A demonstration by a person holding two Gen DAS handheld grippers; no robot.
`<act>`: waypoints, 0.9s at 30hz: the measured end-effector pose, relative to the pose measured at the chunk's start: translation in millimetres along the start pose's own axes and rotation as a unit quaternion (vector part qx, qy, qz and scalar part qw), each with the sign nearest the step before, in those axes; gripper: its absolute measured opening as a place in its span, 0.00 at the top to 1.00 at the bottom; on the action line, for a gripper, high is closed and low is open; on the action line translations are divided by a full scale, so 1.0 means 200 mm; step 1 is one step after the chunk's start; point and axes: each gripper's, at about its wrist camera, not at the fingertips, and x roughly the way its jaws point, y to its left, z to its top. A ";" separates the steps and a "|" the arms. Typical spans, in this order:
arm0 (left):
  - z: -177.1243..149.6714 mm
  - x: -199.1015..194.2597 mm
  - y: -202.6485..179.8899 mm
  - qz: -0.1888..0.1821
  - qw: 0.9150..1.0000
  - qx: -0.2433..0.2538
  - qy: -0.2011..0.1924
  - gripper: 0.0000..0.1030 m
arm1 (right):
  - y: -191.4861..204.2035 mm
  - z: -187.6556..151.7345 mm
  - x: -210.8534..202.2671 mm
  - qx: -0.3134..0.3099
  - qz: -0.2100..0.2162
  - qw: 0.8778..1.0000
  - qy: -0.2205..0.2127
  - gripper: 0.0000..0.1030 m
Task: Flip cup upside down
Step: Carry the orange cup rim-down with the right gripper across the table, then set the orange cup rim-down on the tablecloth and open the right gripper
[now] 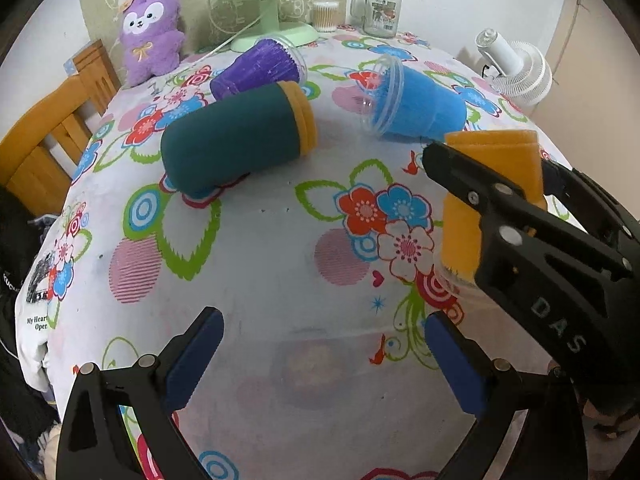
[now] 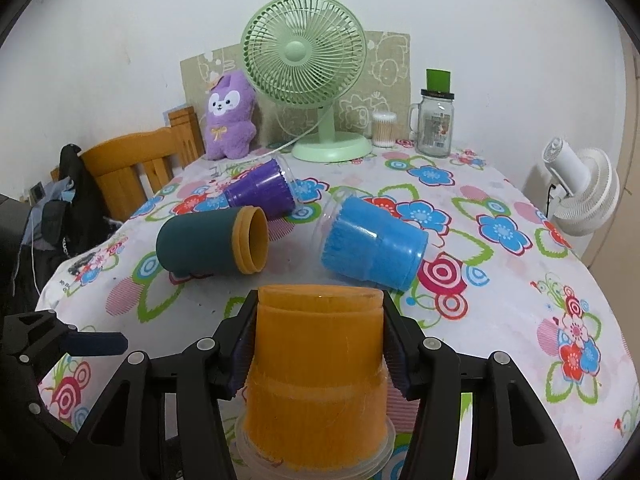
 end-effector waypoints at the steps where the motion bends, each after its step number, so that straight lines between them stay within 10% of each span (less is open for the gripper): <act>1: 0.00 0.00 0.00 0.000 1.000 -0.001 0.003 0.01 | 0.01 0.00 0.00 0.000 0.002 1.000 0.005 0.41; 7: 0.00 -0.03 0.00 -0.013 1.000 -0.007 0.014 0.01 | 0.02 -0.01 -0.03 0.019 -0.002 0.999 0.037 0.14; 27: 0.02 -0.32 -0.06 -0.041 0.998 -0.034 -0.019 0.01 | -0.12 0.14 -0.35 0.061 -0.029 0.996 0.059 0.04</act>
